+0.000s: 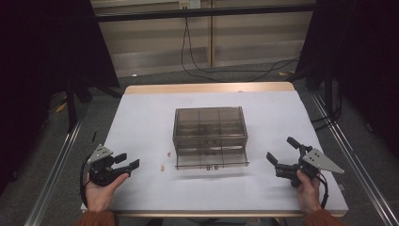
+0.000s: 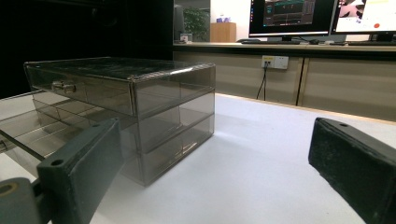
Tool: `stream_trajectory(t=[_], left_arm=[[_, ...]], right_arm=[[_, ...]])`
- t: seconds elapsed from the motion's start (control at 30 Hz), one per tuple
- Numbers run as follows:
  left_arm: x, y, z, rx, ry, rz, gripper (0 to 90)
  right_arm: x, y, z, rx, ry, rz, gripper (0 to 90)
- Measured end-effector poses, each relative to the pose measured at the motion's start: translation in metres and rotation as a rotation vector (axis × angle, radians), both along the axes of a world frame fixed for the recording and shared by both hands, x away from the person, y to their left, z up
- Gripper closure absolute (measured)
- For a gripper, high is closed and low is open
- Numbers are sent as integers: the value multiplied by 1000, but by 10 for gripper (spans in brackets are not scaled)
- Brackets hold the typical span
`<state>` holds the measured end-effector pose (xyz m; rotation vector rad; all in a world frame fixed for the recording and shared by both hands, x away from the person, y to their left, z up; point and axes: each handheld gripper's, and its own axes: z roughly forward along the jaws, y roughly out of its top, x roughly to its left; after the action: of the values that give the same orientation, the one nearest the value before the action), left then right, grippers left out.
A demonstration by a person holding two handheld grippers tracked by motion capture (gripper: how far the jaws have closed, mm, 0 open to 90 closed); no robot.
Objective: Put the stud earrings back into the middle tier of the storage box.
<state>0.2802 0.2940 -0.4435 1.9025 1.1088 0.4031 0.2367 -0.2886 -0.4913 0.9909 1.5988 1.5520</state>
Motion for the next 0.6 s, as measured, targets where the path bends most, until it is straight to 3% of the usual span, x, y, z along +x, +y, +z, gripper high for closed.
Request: stream_trajectory(t=[0.27, 0.4, 0.6], left_arm=[[-1, -9, 1, 0, 27, -57, 429], [0, -19, 1, 61, 37, -103, 461], [2, -26, 5, 115, 61, -154, 528]], right_arm=[[0, 0, 0, 0, 0, -2, 27], [0, 0, 0, 1, 1, 1, 27], [0, 0, 0, -2, -2, -3, 26]])
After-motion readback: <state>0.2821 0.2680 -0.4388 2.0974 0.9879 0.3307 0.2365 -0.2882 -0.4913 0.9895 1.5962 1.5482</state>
